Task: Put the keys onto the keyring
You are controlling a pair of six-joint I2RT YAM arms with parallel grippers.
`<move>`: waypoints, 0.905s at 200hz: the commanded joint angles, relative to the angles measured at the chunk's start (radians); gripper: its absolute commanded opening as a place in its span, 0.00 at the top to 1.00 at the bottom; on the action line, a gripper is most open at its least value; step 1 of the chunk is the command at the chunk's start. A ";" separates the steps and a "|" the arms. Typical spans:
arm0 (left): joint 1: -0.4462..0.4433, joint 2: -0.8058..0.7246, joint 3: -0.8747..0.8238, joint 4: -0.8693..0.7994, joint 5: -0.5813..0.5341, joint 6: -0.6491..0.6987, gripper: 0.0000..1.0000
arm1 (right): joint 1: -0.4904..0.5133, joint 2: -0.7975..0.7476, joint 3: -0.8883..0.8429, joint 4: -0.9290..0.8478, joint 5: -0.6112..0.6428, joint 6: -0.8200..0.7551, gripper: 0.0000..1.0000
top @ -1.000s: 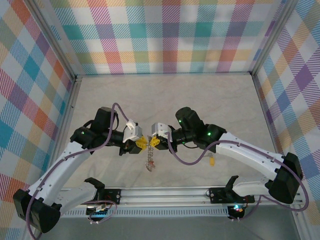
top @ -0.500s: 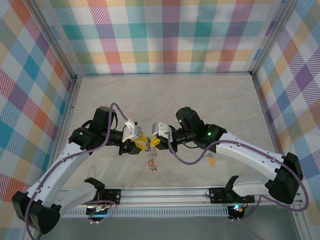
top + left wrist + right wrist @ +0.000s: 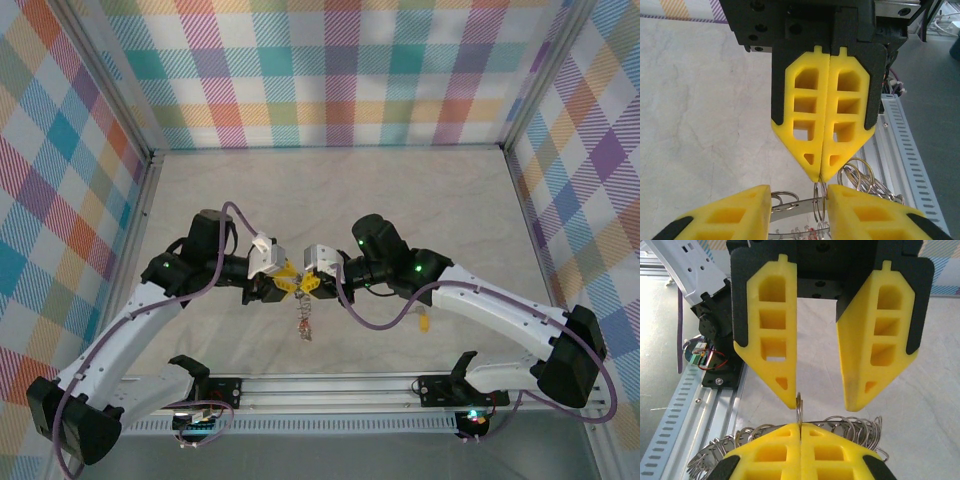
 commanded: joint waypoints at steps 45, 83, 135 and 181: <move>-0.015 -0.068 -0.081 0.052 -0.005 -0.051 0.57 | 0.006 -0.023 -0.017 0.041 -0.021 0.003 1.00; -0.019 -0.034 -0.090 0.081 0.011 -0.070 0.59 | 0.006 -0.015 -0.019 0.042 -0.023 0.004 1.00; -0.078 -0.002 -0.100 0.093 -0.058 -0.065 0.66 | 0.006 -0.003 -0.023 0.048 -0.022 0.004 1.00; -0.089 -0.016 -0.118 0.114 -0.091 -0.059 0.98 | 0.007 0.003 -0.021 0.046 -0.024 0.001 1.00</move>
